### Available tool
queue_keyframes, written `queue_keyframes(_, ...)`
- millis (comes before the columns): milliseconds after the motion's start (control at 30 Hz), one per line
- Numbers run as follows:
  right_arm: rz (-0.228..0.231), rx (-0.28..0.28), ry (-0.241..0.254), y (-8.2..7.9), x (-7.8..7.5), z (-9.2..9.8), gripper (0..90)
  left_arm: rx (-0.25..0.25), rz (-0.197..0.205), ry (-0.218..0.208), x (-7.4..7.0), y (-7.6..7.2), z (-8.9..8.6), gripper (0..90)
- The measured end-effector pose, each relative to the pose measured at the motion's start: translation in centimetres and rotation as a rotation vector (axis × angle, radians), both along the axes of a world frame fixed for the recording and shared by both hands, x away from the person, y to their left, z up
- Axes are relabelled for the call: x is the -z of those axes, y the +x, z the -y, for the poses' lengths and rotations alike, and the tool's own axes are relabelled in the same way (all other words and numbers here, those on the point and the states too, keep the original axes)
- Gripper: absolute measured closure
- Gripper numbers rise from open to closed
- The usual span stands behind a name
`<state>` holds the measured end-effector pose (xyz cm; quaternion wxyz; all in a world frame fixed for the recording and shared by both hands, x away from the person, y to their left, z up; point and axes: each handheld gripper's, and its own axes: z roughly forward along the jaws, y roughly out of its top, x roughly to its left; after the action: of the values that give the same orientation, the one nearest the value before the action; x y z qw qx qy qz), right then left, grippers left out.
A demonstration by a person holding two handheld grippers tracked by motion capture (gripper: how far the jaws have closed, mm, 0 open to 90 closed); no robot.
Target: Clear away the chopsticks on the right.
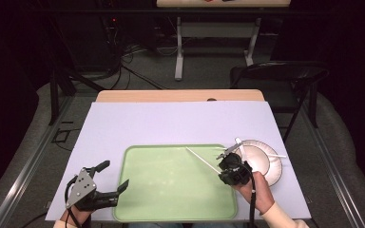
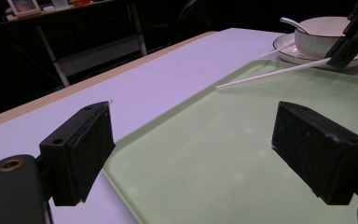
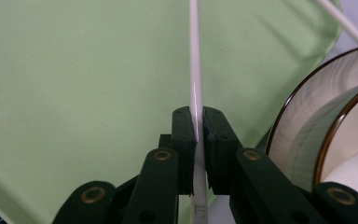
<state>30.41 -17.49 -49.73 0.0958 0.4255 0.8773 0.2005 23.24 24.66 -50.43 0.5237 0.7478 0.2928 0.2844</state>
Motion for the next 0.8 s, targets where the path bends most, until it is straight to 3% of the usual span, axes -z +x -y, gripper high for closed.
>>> queue_keyframes(200, -0.024, 0.065, 0.0, -0.4, 1.6, -0.2, 83.5, 0.0, 0.0, 0.0, 0.0, 0.0, 0.0, 12.4)
queue_keyframes(400, -0.058, 0.065, -0.029, -0.4, 2.8, -0.8, 83.2, 0.0, 0.0, 0.0, 0.0, 0.0, 0.0, 12.5)
queue_keyframes(567, -0.072, 0.055, -0.024, -0.5, 3.0, -1.1, 81.4, -0.001, 0.0, 0.001, 0.0, 0.0, 0.0, 12.4)
queue_keyframes(700, -0.064, 0.042, -0.046, -0.6, 2.9, -1.2, 76.3, 0.0, 0.0, 0.0, 0.0, 0.0, 0.0, 12.4)
queue_keyframes(800, -0.05, 0.012, -0.064, -0.6, 2.8, -1.2, 65.3, 0.0, 0.0, 0.001, 0.0, 0.0, 0.0, 12.4)
